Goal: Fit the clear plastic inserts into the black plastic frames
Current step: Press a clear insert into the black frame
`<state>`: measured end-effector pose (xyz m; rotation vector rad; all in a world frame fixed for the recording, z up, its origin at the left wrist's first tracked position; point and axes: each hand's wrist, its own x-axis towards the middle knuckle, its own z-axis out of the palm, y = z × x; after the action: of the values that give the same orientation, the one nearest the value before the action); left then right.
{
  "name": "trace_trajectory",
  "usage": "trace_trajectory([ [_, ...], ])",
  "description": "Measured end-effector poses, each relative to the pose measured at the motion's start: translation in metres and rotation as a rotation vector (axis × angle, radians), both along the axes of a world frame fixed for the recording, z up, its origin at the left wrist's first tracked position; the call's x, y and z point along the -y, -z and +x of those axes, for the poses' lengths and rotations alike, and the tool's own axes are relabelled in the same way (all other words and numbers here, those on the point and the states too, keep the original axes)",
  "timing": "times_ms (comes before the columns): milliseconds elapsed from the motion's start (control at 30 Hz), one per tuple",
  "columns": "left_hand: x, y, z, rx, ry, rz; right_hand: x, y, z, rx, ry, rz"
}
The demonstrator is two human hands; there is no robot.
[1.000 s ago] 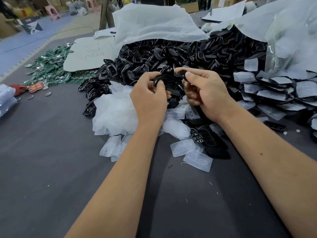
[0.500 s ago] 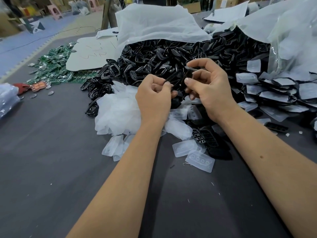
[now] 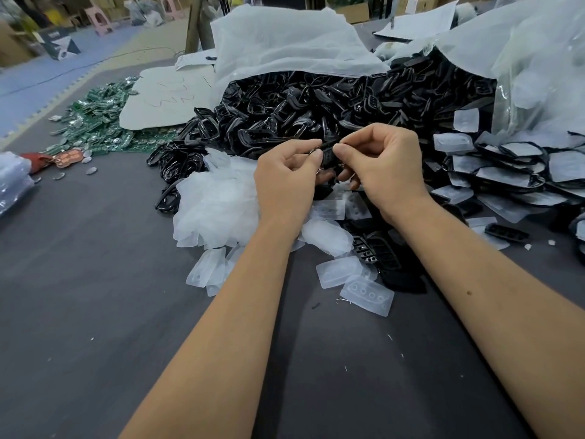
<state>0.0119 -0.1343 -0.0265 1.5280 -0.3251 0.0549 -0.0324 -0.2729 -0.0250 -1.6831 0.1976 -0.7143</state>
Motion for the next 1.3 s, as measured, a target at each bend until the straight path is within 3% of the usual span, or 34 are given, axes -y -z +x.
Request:
trace_trajectory([
  [233,-0.002,0.000,0.000,0.022,0.034,-0.020,0.004,0.003,0.003,-0.050,0.123,-0.172],
  [400,-0.003,-0.004,-0.002,-0.010,0.084,-0.056,0.003,0.001,0.000,-0.055,0.065,-0.122],
  [567,-0.004,-0.004,-0.002,-0.025,0.105,-0.081,0.003,-0.003,-0.003,-0.083,-0.120,0.100],
  [933,-0.006,-0.002,0.000,0.035,0.097,-0.032,0.006,-0.007,-0.005,-0.088,-0.186,0.072],
  [1033,-0.006,-0.002,0.000,0.051,0.082,-0.011,0.007,-0.009,-0.007,-0.095,-0.202,-0.016],
  [1200,-0.007,-0.005,0.004,0.074,-0.050,-0.019,0.012,-0.015,-0.008,-0.143,-0.054,-0.455],
  [1300,-0.008,-0.007,0.007,0.089,-0.095,-0.040,0.012,-0.022,-0.014,-0.242,-0.253,-0.599],
])
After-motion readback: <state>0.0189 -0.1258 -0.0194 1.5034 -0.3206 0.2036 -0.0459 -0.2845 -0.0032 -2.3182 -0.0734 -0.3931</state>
